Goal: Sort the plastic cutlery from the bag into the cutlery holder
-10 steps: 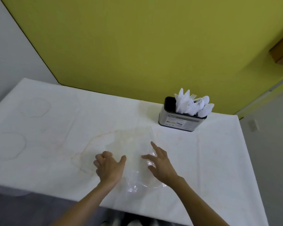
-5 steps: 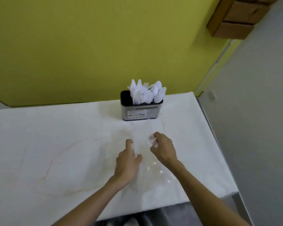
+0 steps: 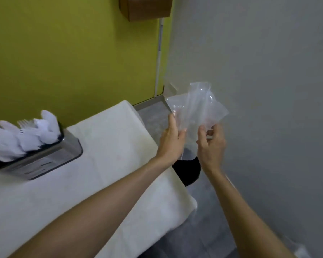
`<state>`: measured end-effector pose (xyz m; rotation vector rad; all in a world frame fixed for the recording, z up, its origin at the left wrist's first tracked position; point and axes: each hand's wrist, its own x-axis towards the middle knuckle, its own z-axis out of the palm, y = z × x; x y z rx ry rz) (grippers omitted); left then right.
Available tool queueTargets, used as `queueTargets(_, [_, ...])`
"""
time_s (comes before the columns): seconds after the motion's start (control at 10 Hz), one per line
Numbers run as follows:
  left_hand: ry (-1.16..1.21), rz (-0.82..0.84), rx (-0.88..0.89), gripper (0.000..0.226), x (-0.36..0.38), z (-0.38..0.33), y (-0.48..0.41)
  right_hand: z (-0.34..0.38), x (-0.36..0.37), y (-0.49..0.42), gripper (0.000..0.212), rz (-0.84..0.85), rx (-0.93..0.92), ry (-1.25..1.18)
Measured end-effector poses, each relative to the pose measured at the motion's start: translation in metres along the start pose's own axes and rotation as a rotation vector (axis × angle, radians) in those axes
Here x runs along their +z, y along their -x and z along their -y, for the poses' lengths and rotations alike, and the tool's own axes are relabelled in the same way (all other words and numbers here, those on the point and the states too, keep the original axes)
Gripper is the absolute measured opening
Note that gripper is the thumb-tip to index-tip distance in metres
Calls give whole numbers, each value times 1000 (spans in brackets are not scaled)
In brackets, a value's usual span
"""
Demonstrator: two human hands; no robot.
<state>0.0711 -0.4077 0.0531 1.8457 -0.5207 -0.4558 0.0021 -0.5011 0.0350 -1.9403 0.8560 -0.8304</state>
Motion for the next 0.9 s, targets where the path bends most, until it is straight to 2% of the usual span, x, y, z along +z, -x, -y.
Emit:
queueTargets(0.1, [-79, 80, -135, 32, 61, 37, -38, -69, -5, -18, 7, 23, 142, 47])
queueTargets(0.2, [-81, 113, -373, 29, 114, 98, -68, -144, 3, -24, 6, 84, 269, 112])
queueTargets(0.3, [-217, 124, -528, 37, 154, 171, -88, -213, 17, -14, 5, 141, 416, 136])
queueTargets(0.4, [-136, 99, -730, 44, 192, 231, -105, -274, 33, -3, 4, 150, 530, 77])
queueTargets(0.5, [-42, 78, -856, 39, 223, 280, -116, -327, 50, 5, 6, 160, 577, 72])
queueTargets(0.6, [31, 147, -940, 57, 246, 329, -123, -374, 69, 13, 9, 194, 651, 95])
queueTargets(0.7, [49, 176, -1063, 70, 253, 372, -127, -417, 88, 26, 62, 316, 792, 93])
queueTargets(0.8, [-198, 255, -1067, 71, 250, 389, -128, -434, 97, 34, 80, 437, 816, 123])
queueTargets(0.9, [-434, 359, -1029, 63, 232, 371, -130, -422, 99, 25, 70, 548, 787, 188])
